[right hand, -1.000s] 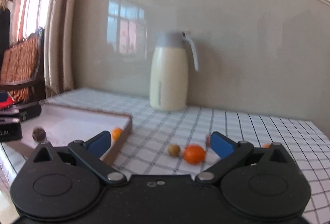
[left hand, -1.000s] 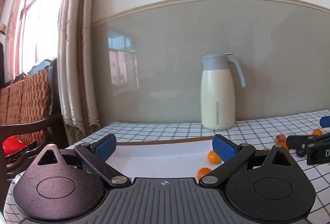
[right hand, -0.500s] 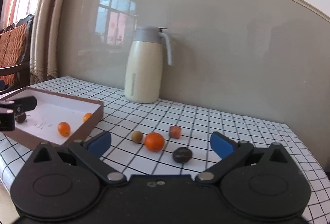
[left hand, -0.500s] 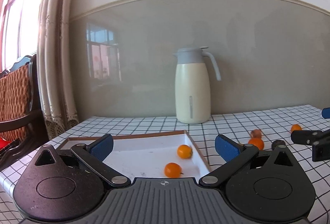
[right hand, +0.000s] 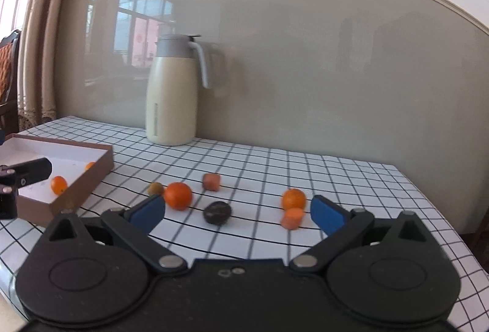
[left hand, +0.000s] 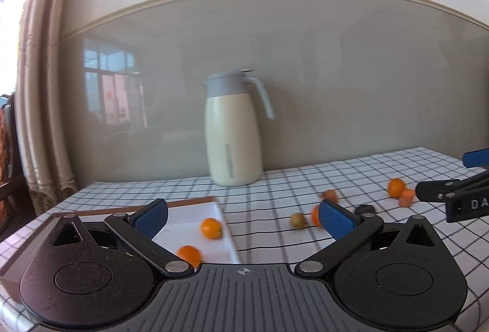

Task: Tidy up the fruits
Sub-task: 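Withdraw both tools from the box back toward the remaining fruits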

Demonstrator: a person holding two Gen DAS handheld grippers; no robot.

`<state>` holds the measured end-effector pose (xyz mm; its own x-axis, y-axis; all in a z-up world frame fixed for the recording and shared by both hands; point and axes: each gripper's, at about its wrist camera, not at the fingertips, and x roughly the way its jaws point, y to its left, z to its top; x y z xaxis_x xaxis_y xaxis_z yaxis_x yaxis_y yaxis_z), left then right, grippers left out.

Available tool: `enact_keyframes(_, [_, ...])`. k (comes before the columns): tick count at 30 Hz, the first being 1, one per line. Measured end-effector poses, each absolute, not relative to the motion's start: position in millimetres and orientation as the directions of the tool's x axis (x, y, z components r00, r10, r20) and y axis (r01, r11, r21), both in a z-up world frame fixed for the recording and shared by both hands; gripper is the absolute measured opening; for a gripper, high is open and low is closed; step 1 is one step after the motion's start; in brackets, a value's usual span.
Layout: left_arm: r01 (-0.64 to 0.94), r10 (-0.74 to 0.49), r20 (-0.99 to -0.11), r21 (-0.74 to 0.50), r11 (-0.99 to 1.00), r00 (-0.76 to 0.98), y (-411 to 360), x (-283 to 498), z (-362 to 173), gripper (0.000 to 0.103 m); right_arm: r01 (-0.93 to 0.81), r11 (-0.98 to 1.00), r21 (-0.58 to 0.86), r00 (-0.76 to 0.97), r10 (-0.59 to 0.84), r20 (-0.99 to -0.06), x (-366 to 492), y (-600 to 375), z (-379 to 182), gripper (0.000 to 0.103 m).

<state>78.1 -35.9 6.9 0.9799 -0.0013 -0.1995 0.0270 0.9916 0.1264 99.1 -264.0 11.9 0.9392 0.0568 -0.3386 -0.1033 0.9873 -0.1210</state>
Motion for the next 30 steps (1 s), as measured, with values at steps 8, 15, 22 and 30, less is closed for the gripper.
enact_keyframes(8, [0.081,-0.050,-0.230,0.128,0.988,0.972,-71.3,93.6,-0.4,0.103,-0.081,0.990,-0.118,0.932,0.033,-0.361,99.9,-283.5,5.0,0.090])
enact_keyframes(15, [0.102,-0.068,-0.265,0.117,0.988,0.962,-88.8,108.8,-5.4,0.103,-0.094,0.988,-0.124,0.927,0.041,-0.372,104.6,-291.4,1.5,0.089])
enact_keyframes(22, [0.085,-0.050,-0.293,0.108,0.991,0.955,-94.2,126.4,-10.9,0.102,-0.109,0.989,-0.102,0.921,0.062,-0.384,120.6,-292.7,-2.2,0.086])
enact_keyframes(30, [0.084,-0.041,-0.342,0.110,0.990,0.939,-95.7,148.8,-18.0,0.090,-0.164,0.980,-0.109,0.899,0.103,-0.426,138.6,-283.4,-11.6,0.086])
